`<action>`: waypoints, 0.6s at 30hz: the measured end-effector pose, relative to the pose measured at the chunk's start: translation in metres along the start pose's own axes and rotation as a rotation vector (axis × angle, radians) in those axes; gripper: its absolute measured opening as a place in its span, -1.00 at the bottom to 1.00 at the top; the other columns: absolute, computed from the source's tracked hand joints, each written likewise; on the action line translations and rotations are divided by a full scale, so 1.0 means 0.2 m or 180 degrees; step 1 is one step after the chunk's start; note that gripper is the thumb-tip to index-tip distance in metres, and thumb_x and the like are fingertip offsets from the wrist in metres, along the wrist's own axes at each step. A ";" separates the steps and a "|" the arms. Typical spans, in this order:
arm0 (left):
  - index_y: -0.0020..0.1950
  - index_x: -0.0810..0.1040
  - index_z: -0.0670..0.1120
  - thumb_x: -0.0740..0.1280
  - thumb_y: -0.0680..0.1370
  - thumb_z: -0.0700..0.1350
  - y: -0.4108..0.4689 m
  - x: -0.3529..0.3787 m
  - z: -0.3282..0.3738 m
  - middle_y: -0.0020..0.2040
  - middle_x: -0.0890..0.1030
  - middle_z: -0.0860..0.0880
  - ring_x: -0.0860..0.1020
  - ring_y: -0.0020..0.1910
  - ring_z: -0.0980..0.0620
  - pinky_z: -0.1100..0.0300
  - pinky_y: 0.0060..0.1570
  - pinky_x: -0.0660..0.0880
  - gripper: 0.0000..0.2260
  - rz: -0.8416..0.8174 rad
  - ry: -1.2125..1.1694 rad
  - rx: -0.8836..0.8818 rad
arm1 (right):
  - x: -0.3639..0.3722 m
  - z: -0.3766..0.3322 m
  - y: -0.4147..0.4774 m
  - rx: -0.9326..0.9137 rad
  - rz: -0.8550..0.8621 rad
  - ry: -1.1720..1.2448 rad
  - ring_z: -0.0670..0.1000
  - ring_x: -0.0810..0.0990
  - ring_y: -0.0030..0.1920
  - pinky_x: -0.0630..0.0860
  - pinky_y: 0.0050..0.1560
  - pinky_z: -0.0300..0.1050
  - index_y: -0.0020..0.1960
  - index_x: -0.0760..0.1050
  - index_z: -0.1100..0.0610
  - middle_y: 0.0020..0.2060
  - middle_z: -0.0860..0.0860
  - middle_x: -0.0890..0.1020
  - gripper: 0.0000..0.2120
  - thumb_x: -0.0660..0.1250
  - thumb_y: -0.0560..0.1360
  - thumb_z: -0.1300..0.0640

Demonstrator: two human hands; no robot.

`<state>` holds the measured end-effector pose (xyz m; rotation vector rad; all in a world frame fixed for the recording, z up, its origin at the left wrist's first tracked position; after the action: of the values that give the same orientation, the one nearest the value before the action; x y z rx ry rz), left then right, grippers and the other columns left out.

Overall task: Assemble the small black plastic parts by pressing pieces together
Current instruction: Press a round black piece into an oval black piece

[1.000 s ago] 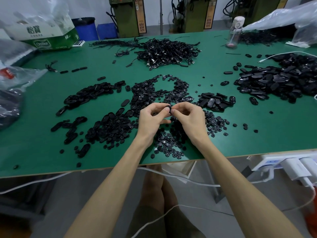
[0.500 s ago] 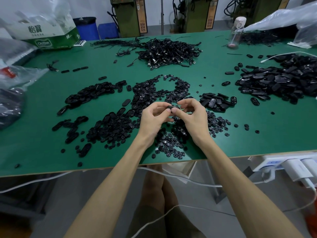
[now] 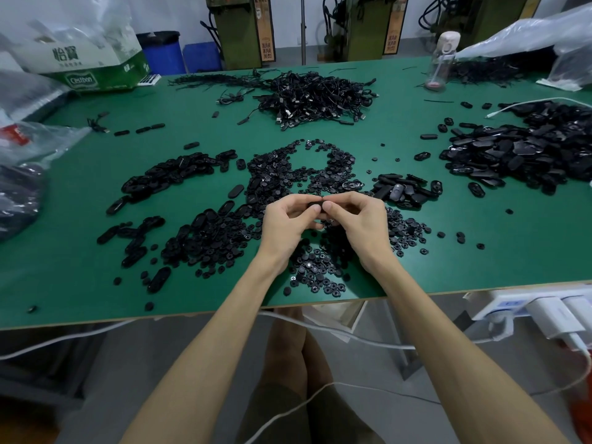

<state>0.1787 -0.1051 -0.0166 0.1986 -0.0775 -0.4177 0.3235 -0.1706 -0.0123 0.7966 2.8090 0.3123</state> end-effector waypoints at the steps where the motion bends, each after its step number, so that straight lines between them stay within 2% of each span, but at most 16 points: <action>1: 0.17 0.65 -0.31 0.40 0.60 -0.35 0.00 0.00 0.00 -0.02 0.74 -0.22 0.74 -0.04 -0.12 0.13 -0.09 0.68 -0.83 0.0023 0.0002 -0.0002 | 0.00 0.00 0.00 0.0009 -0.0012 0.0003 0.03 0.75 -0.10 0.68 0.07 0.11 0.04 0.73 0.13 -0.18 0.00 0.76 -0.90 0.51 0.53 0.18; 10: 0.13 0.67 -0.32 0.46 0.56 -0.34 0.00 -0.01 -0.01 -0.06 0.74 -0.21 0.74 -0.08 -0.07 0.17 -0.13 0.66 -0.85 0.0068 0.0009 -0.0067 | 0.00 -0.01 -0.01 0.0039 -0.0027 -0.0009 0.08 0.75 -0.08 0.67 0.09 0.14 0.03 0.71 0.15 -0.16 0.04 0.76 -0.90 0.48 0.53 0.24; 12: 0.12 0.67 -0.31 0.45 0.57 -0.35 0.00 -0.01 -0.01 -0.07 0.74 -0.20 0.74 -0.10 -0.08 0.16 -0.11 0.66 -0.86 0.0098 0.0079 -0.0093 | 0.01 -0.01 -0.01 0.0039 -0.0044 -0.0002 0.05 0.75 -0.10 0.68 0.05 0.08 0.02 0.71 0.16 -0.18 0.03 0.76 -0.91 0.48 0.53 0.25; 16: 0.09 0.67 -0.27 0.44 0.55 -0.35 0.01 0.00 -0.03 -0.10 0.74 -0.15 0.74 -0.15 -0.08 0.09 -0.06 0.68 -0.87 0.0160 0.0378 -0.0112 | 0.01 -0.02 -0.01 -0.0065 -0.0055 -0.0217 -0.10 0.69 -0.22 0.59 -0.14 -0.22 -0.03 0.72 0.11 -0.26 -0.03 0.74 -0.92 0.50 0.51 0.24; 18: 0.07 0.67 -0.22 0.45 0.53 -0.33 0.01 0.00 -0.03 -0.12 0.74 -0.11 0.74 -0.19 -0.05 0.07 -0.06 0.69 -0.86 0.0208 0.0588 -0.0079 | 0.02 -0.02 0.00 -0.0069 -0.0087 -0.0292 -0.06 0.70 -0.21 0.60 -0.14 -0.19 -0.04 0.72 0.10 -0.26 -0.03 0.74 -0.93 0.51 0.50 0.23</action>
<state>0.1793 -0.1021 -0.0218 0.2089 0.1024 -0.3334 0.3187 -0.1698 -0.0095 0.7476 2.7239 0.2934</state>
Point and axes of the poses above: each hand's wrist, its own y-axis towards the middle knuckle, its own x-axis out of the palm, z = x × y, the point moved 6 cm from there along y, towards the middle knuckle
